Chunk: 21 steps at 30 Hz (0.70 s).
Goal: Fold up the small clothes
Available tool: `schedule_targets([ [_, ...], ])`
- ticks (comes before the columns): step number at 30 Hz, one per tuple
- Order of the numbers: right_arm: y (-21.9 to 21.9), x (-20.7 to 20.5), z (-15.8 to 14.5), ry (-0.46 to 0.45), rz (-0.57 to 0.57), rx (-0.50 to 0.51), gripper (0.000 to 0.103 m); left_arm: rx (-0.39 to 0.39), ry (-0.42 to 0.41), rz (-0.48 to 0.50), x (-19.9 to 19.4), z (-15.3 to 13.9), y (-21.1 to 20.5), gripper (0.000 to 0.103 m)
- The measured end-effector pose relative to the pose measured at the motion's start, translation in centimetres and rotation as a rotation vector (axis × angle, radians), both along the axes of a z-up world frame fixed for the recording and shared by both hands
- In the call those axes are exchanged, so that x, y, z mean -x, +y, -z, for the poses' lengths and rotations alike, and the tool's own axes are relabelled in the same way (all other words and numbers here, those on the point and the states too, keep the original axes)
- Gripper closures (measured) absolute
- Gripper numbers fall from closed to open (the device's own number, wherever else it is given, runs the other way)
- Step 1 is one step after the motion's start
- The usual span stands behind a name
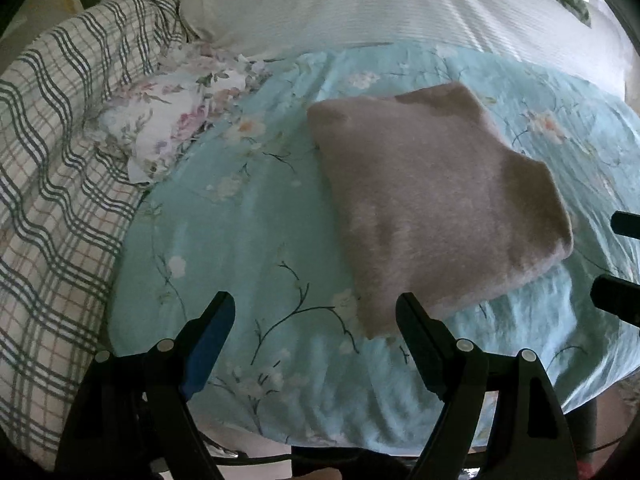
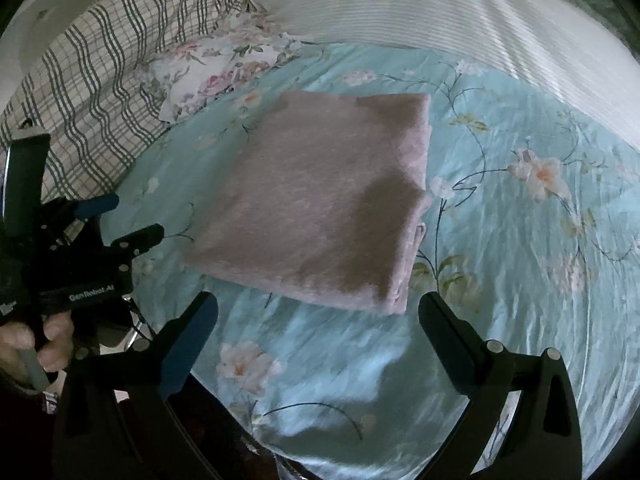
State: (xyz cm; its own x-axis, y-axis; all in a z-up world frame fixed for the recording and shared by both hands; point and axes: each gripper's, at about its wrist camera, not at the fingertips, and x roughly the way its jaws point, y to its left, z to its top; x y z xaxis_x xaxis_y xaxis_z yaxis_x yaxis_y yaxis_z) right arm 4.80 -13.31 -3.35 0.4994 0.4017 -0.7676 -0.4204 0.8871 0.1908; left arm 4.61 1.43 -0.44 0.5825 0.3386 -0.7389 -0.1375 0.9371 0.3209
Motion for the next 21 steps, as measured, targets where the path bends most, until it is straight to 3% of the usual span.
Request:
schedule_targets([
  [3, 0.3, 0.2, 0.0, 0.003, -0.012, 0.012, 0.0, -0.02, 0.002, -0.01, 0.1, 0.0, 0.3, 0.02],
  [12, 1.3, -0.7, -0.8, 0.008, 0.013, 0.028, 0.0, 0.029, -0.044, -0.005, -0.6, -0.7, 2.3, 0.02],
  [21, 2.0, -1.5, -1.0, 0.003, -0.022, 0.034, 0.0, 0.052, -0.031, -0.005, -1.5, -0.4, 1.7, 0.02],
])
